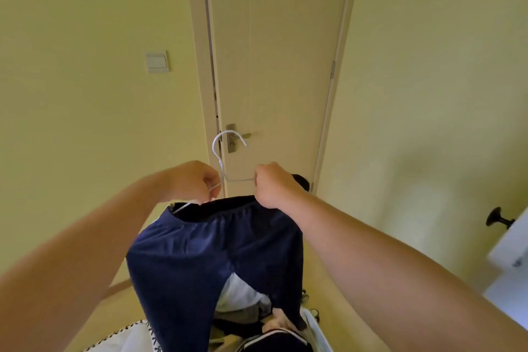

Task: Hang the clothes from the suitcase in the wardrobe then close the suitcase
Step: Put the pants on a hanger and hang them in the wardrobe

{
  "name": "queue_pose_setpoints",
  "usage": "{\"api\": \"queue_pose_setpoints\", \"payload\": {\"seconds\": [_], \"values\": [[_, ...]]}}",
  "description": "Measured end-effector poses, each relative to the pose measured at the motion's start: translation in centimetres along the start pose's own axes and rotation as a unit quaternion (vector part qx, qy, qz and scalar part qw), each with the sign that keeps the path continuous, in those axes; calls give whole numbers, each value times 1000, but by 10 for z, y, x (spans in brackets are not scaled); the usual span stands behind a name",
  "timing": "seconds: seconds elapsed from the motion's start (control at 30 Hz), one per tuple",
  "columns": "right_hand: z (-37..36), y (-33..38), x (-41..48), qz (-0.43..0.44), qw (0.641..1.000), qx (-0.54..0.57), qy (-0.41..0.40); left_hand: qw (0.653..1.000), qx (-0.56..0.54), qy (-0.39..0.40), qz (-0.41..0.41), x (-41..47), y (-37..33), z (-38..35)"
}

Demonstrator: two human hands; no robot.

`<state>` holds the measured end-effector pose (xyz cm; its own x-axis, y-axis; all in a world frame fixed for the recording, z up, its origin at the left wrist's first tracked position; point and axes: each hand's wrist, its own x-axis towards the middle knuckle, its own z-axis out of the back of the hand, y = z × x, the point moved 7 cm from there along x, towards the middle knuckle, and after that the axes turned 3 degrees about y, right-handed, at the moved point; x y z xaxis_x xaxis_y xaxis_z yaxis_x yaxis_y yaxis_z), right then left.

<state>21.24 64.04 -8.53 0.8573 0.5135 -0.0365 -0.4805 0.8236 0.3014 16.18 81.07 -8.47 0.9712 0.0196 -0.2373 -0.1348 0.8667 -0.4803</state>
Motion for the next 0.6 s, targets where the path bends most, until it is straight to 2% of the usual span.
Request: {"api": "queue_pose_setpoints", "payload": {"seconds": [0.1, 0.17, 0.47, 0.6], "values": [[10, -3, -15, 24, 999, 9, -21, 990, -112, 68, -44, -28, -23, -4], [20, -4, -30, 38, 998, 25, -46, 983, -157, 76, -61, -46, -36, -8], [56, -10, -118, 149, 971, 66, -175, 953, -284, -2, -110, -134, -135, -35], [69, -29, -169, 196, 951, 92, -220, 936, -335, -37, -103, -177, -187, -54]]}}
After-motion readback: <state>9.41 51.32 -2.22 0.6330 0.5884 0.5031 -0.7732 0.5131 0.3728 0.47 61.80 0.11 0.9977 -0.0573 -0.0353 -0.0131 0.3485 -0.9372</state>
